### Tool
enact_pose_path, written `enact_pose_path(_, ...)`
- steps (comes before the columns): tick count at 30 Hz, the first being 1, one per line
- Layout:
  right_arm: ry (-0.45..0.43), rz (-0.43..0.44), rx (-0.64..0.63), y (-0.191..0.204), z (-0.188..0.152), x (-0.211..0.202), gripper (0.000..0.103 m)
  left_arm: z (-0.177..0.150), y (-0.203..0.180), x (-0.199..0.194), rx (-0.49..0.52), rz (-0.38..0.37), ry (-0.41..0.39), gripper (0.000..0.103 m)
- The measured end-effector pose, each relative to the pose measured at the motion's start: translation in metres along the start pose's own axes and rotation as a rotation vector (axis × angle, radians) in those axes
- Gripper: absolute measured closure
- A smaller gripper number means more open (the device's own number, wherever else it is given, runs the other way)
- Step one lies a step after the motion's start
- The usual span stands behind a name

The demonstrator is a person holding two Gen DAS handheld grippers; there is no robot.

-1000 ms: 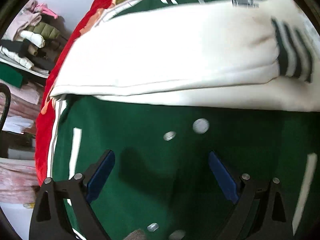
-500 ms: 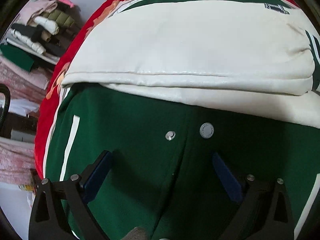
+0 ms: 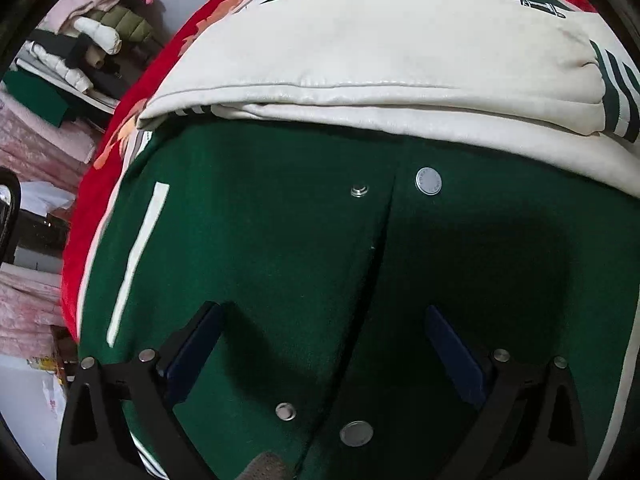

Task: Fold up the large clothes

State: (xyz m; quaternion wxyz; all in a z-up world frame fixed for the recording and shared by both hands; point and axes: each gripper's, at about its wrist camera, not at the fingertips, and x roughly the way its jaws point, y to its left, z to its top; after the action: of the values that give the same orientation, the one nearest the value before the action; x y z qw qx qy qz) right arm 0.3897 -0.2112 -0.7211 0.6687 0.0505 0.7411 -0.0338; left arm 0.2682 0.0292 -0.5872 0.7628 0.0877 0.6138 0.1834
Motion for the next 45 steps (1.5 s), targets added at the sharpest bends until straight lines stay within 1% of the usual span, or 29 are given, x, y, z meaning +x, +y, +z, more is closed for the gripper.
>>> enact_pose_path(1,0.012,-0.003,-0.021,0.016,0.004,-0.002,0.068,0.001,0.002,-0.004,0.002,0.009,0.003,0.0)
enact_pose_path(3,0.0,0.036,-0.03,0.015,-0.001,-0.014,0.061,-0.001,0.007,-0.018,0.003,0.034,-0.02,0.0)
enact_pose_path(4,-0.024,0.049,-0.036,-0.001,-0.007,-0.025,0.042,-0.004,0.009,-0.03,0.009,0.063,-0.046,0.0)
enact_pose_path(5,-0.05,0.059,-0.039,-0.017,-0.014,-0.036,0.017,-0.008,0.009,-0.043,0.021,0.101,-0.078,0.0)
enact_pose_path(7,-0.089,0.09,-0.048,-0.03,-0.027,-0.051,0.0,-0.019,0.003,-0.064,0.063,0.177,-0.124,0.0)
enact_pose_path(9,-0.09,0.079,-0.059,-0.046,-0.041,-0.057,0.0,-0.036,-0.011,-0.087,0.125,0.244,-0.164,0.0)
enact_pose_path(12,-0.071,0.065,-0.05,-0.073,-0.064,-0.058,0.0,-0.067,-0.042,-0.116,0.199,0.303,-0.19,0.0)
enact_pose_path(14,-0.062,0.01,-0.056,-0.097,-0.079,-0.059,0.0,-0.09,-0.068,-0.136,0.238,0.323,-0.191,0.0)
enact_pose_path(16,-0.045,-0.04,-0.077,-0.126,-0.091,-0.06,0.0,-0.106,-0.086,-0.148,0.253,0.304,-0.162,0.0)
enact_pose_path(19,-0.034,-0.097,-0.099,-0.171,-0.109,-0.066,0.001,-0.131,-0.124,-0.165,0.259,0.237,-0.1,0.0)
enact_pose_path(20,-0.034,-0.107,-0.105,-0.206,-0.109,-0.075,0.004,-0.135,-0.135,-0.169,0.27,0.227,-0.091,0.0)
enact_pose_path(21,-0.037,-0.114,-0.11,-0.242,-0.113,-0.079,0.007,-0.143,-0.151,-0.172,0.282,0.226,-0.088,0.0)
enact_pose_path(22,-0.045,-0.121,-0.108,-0.258,-0.112,-0.081,0.015,-0.15,-0.164,-0.173,0.294,0.226,-0.089,0.0)
enact_pose_path(23,-0.046,-0.127,-0.104,-0.27,-0.108,-0.081,0.019,-0.154,-0.178,-0.172,0.309,0.23,-0.088,0.0)
enact_pose_path(24,-0.038,-0.122,-0.094,-0.274,-0.103,-0.079,0.019,-0.156,-0.191,-0.168,0.33,0.244,-0.083,0.0)
enact_pose_path(25,-0.033,-0.111,-0.084,-0.286,-0.089,-0.079,0.019,-0.157,-0.202,-0.16,0.349,0.264,-0.075,0.0)
enact_pose_path(26,-0.031,-0.094,-0.069,-0.28,-0.076,-0.079,0.019,-0.157,-0.211,-0.149,0.366,0.286,-0.064,0.0)
enact_pose_path(27,-0.033,-0.086,-0.058,-0.254,-0.075,-0.075,0.019,-0.156,-0.214,-0.141,0.374,0.301,-0.053,0.0)
enact_pose_path(29,-0.043,-0.076,-0.042,-0.242,-0.07,-0.075,0.019,-0.152,-0.219,-0.117,0.379,0.342,-0.017,0.0)
enact_pose_path(30,-0.046,-0.067,-0.034,-0.244,-0.065,-0.072,0.019,-0.147,-0.218,-0.105,0.374,0.351,-0.002,0.0)
enact_pose_path(31,-0.043,-0.057,-0.026,-0.226,-0.059,-0.068,0.019,-0.142,-0.214,-0.101,0.355,0.351,0.0,0.0)
enact_pose_path(34,-0.035,-0.009,-0.001,-0.229,-0.051,-0.062,0.019,-0.123,-0.198,-0.098,0.29,0.385,-0.006,0.0)
enact_pose_path(36,-0.036,0.043,0.012,-0.23,-0.042,-0.055,0.019,-0.112,-0.183,-0.095,0.249,0.394,-0.006,0.001)
enact_pose_path(38,-0.066,0.148,0.023,-0.225,-0.027,-0.045,0.019,-0.103,-0.164,-0.097,0.198,0.361,-0.009,0.014)
enact_pose_path(40,-0.09,0.263,0.033,-0.216,-0.008,-0.032,0.019,-0.097,-0.154,-0.105,0.17,0.307,-0.017,0.068)
enact_pose_path(41,-0.099,0.345,0.039,-0.208,0.003,-0.027,0.019,-0.095,-0.152,-0.111,0.17,0.296,-0.034,0.076)
enact_pose_path(42,-0.115,0.426,0.043,-0.198,0.014,-0.025,0.019,-0.093,-0.15,-0.116,0.163,0.288,-0.044,0.081)
enact_pose_path(43,-0.134,0.479,0.041,-0.19,0.022,-0.024,0.018,-0.091,-0.147,-0.12,0.148,0.27,-0.051,0.084)
enact_pose_path(45,-0.172,0.62,0.029,-0.167,0.044,-0.023,0.013,-0.086,-0.136,-0.129,0.116,0.237,-0.053,0.086)
